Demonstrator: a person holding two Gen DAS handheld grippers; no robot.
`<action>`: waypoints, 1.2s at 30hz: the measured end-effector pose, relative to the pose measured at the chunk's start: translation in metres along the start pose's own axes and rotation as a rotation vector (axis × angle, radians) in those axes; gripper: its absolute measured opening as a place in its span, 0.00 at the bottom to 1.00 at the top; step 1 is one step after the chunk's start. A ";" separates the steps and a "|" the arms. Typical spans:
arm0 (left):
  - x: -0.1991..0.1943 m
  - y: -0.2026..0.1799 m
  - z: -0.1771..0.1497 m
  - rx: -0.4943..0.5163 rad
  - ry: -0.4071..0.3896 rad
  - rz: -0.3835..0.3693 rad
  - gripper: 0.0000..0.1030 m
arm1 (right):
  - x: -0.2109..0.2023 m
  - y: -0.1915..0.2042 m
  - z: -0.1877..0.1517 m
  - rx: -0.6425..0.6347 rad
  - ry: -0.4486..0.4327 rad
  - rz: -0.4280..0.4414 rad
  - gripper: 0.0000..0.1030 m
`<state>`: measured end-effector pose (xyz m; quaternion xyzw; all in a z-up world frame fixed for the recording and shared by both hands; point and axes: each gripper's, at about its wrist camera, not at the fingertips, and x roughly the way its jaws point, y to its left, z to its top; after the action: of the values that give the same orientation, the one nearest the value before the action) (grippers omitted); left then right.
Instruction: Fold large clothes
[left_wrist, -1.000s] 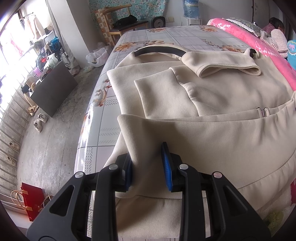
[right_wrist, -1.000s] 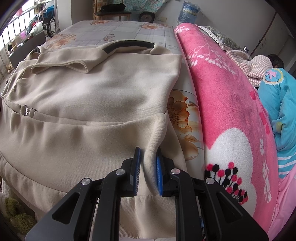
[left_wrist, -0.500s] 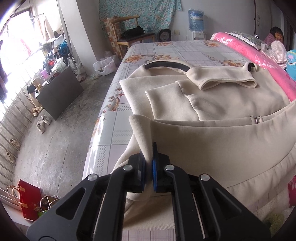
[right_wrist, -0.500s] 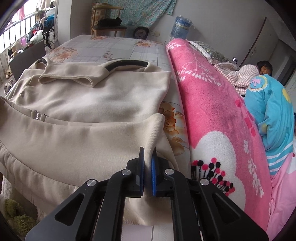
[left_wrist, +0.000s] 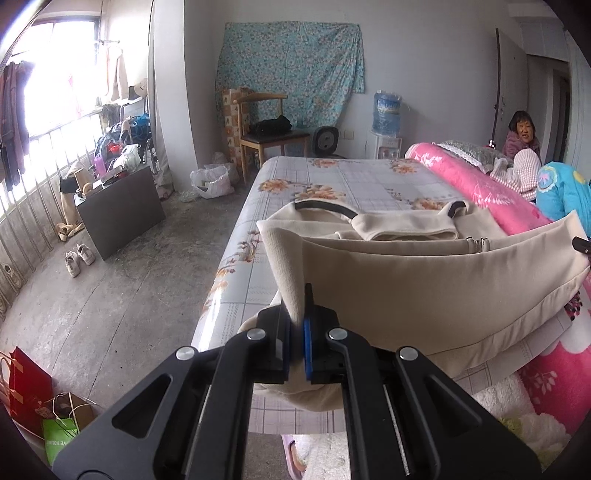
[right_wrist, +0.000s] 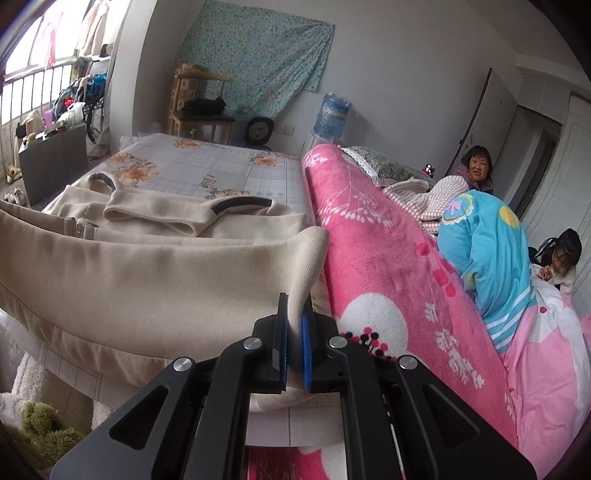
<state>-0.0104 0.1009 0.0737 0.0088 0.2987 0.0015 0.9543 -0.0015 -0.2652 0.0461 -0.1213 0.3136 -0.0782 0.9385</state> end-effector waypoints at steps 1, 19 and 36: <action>-0.001 -0.001 0.006 0.001 -0.012 -0.004 0.05 | 0.000 0.000 0.006 -0.001 -0.014 0.001 0.06; 0.223 0.015 0.144 0.006 0.139 -0.019 0.17 | 0.204 -0.005 0.156 0.073 0.025 0.129 0.14; 0.302 0.038 0.092 -0.203 0.391 -0.118 0.20 | 0.316 -0.035 0.106 0.259 0.351 0.248 0.18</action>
<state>0.2901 0.1402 -0.0224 -0.1051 0.4764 -0.0225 0.8726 0.3106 -0.3501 -0.0422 0.0550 0.4717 -0.0218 0.8798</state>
